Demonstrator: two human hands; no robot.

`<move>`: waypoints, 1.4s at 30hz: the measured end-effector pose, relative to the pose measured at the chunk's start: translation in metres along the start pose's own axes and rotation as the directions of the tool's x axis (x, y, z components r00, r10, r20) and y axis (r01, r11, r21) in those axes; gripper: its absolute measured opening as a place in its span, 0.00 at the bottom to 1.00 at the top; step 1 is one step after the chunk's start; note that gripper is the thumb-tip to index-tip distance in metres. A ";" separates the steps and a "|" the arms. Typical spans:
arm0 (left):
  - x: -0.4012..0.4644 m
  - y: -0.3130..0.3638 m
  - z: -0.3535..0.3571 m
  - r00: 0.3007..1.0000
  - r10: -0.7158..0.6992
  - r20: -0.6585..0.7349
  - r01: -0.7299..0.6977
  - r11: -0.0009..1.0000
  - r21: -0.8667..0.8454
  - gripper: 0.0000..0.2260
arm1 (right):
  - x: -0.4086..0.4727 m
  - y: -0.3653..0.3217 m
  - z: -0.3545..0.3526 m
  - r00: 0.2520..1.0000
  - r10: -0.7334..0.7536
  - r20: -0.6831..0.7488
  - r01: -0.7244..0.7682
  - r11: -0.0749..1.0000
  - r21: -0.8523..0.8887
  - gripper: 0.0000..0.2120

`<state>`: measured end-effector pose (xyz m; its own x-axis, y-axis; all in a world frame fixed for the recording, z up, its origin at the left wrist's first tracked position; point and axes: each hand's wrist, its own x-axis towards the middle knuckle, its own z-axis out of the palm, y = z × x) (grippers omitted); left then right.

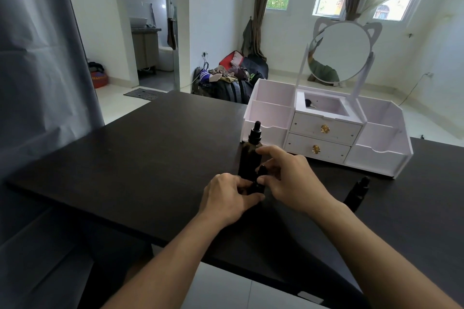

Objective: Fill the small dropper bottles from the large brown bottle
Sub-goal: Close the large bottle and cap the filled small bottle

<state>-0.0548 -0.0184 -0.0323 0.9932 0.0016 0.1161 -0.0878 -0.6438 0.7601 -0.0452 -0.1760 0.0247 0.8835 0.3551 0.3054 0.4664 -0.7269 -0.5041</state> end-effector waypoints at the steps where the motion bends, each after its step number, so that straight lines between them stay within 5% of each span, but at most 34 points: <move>1: 0.000 0.000 0.000 1.000 0.001 0.008 -0.001 1.000 0.000 0.14 | -0.001 0.000 0.001 1.000 0.012 -0.024 -0.012 1.000 0.003 0.27; 9: 0.000 0.000 -0.001 0.999 0.005 0.034 -0.005 1.000 0.005 0.12 | -0.002 -0.003 0.006 0.999 0.015 -0.045 -0.013 0.999 0.046 0.31; 15: -0.001 0.001 -0.002 1.000 0.006 0.025 -0.006 1.000 -0.016 0.11 | -0.008 -0.008 0.012 0.987 0.076 -0.139 -0.068 0.996 0.066 0.23; 23: -0.004 0.004 -0.001 0.998 0.063 -0.016 -0.063 0.998 0.016 0.12 | -0.031 0.008 0.017 0.973 0.108 -0.206 -0.081 0.988 0.133 0.30; 27: -0.006 0.004 0.000 0.993 0.107 -0.055 -0.102 0.990 0.093 0.15 | -0.058 0.022 0.011 0.988 0.150 -0.042 -0.154 0.984 -0.089 0.19; 33: -0.008 0.010 0.002 0.989 0.143 -0.029 -0.137 0.977 0.164 0.14 | -0.089 0.037 0.001 0.942 0.193 0.275 -0.095 0.938 -0.333 0.28; 38: -0.006 0.027 0.015 0.990 0.139 0.038 -0.143 0.976 0.166 0.14 | -0.111 0.052 -0.010 0.935 0.197 0.297 -0.084 0.932 -0.353 0.43; 42: -0.003 0.046 0.037 0.987 0.147 0.059 -0.155 0.974 0.163 0.13 | -0.128 0.057 -0.020 0.953 0.215 0.213 -0.139 0.935 -0.325 0.32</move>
<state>-0.0596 -0.0764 -0.0209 0.9723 -0.1379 0.1885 -0.2266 -0.7527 0.6182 -0.1323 -0.2750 -0.0268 0.9516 0.3071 0.0106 0.2998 -0.9204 -0.2510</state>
